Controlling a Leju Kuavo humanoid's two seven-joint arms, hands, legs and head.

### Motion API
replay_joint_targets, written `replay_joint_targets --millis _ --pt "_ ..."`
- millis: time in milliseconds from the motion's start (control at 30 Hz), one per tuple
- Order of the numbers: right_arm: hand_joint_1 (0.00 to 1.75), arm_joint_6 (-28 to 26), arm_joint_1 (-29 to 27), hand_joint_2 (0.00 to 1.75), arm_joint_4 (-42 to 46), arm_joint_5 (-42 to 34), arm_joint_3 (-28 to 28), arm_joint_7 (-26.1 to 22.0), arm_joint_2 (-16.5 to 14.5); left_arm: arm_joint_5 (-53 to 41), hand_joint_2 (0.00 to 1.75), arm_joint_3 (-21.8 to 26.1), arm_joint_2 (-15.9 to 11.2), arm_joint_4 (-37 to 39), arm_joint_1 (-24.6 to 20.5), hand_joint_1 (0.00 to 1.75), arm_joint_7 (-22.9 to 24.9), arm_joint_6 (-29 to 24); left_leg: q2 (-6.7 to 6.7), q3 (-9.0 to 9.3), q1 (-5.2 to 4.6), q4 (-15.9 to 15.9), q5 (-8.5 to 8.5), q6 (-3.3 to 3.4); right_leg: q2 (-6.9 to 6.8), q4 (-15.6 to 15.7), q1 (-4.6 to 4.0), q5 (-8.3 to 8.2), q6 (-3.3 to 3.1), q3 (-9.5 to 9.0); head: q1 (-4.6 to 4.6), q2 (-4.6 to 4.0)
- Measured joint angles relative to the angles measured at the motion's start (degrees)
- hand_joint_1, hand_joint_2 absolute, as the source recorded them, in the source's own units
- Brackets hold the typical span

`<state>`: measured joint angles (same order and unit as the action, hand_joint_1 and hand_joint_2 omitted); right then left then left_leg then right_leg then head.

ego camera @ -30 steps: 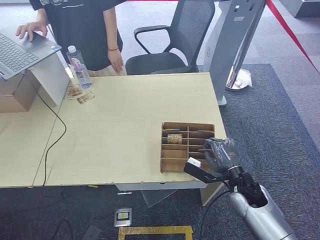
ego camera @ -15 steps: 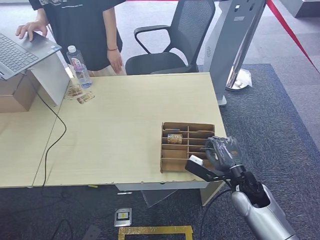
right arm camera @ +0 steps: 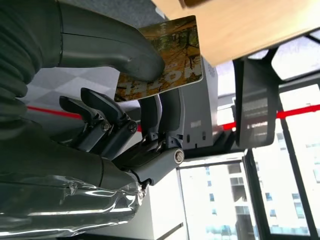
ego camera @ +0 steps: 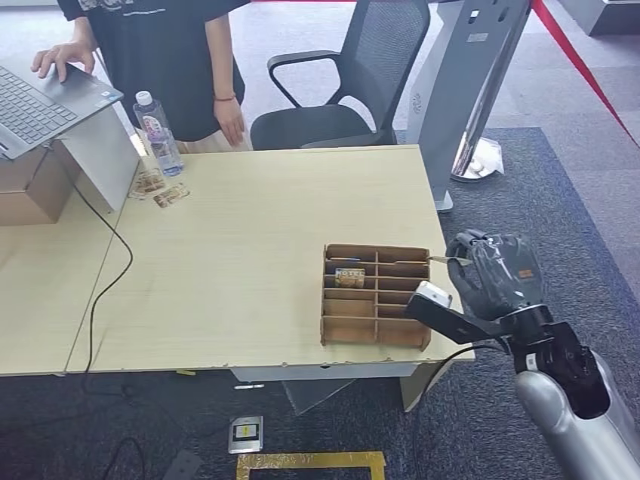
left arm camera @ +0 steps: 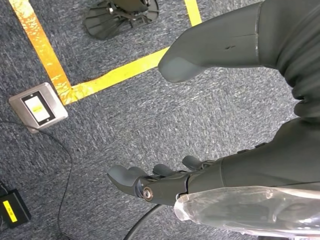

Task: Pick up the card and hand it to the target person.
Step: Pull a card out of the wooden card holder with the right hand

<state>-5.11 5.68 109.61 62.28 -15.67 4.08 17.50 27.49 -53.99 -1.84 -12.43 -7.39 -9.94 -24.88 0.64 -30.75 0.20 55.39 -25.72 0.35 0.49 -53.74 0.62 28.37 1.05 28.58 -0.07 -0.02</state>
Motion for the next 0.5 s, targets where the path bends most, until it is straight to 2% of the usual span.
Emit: replay_joint_targets --millis 233,500 --pt "1.75 -2.1 1.1 1.75 7.7 0.9 2.3 2.1 1.6 -0.3 1.75 0.0 0.0 0.0 -0.1 0.00 0.2 -0.1 0.00 -0.01 0.00 0.0 0.00 0.01 0.00 0.0 0.00 -0.02 0.03 -0.01 0.00 0.00" --pt "1.75 -10.5 5.3 1.75 6.8 11.1 1.8 6.0 1.2 -1.2 1.75 0.0 0.4 0.0 -0.7 0.00 0.6 -0.3 0.01 -0.05 0.00 0.0 0.00 0.01 -0.02 0.0 -0.01 -0.03 0.04 -0.05 0.00 0.00"
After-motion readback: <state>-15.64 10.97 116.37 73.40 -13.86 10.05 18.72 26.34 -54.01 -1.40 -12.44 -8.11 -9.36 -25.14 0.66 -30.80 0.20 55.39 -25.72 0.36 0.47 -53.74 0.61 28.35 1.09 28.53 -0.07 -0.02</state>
